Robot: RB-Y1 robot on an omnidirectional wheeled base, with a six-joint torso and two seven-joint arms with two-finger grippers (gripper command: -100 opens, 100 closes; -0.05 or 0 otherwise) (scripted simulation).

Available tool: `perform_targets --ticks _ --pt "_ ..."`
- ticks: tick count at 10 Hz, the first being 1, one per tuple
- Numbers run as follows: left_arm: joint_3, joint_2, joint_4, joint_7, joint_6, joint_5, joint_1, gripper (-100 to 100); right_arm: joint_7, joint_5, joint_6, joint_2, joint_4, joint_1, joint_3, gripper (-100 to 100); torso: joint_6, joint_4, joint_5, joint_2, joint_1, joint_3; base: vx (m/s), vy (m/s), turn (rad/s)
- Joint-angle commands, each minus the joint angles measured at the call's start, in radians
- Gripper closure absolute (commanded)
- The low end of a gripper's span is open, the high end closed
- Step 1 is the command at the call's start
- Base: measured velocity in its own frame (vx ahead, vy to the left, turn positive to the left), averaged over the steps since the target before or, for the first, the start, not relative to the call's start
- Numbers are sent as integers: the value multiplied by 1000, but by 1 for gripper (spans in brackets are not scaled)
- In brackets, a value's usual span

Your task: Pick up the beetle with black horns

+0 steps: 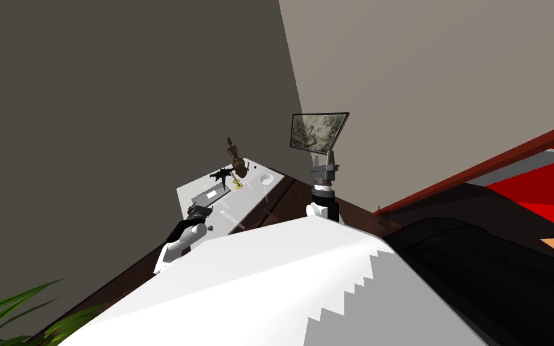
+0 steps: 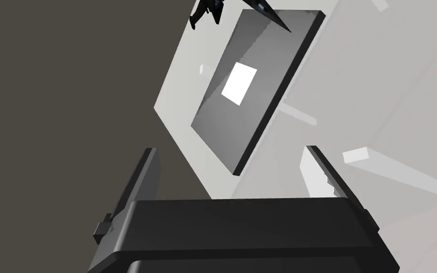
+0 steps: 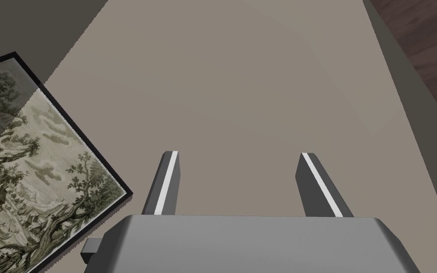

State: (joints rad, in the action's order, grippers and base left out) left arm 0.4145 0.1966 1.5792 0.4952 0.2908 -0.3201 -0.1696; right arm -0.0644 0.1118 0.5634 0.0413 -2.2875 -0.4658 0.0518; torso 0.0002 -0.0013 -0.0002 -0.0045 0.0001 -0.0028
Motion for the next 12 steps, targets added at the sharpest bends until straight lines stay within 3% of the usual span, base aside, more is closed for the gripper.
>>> perform_targets --ticks 1,7,12 --pt "25 -5 -48 6 50 -24 4 -100 0 0 0 0 0 0 0 0 0 0 0 0 0 0 54 -49 101" --pt "89 -22 -202 6 168 -81 35 -100 0 0 0 0 0 0 0 0 0 0 1 2 3 1 27 -10 56" --pt "129 -28 -306 2 237 -115 53 -100 0 0 0 0 0 0 0 0 0 1 1 2 4 1 13 12 42"
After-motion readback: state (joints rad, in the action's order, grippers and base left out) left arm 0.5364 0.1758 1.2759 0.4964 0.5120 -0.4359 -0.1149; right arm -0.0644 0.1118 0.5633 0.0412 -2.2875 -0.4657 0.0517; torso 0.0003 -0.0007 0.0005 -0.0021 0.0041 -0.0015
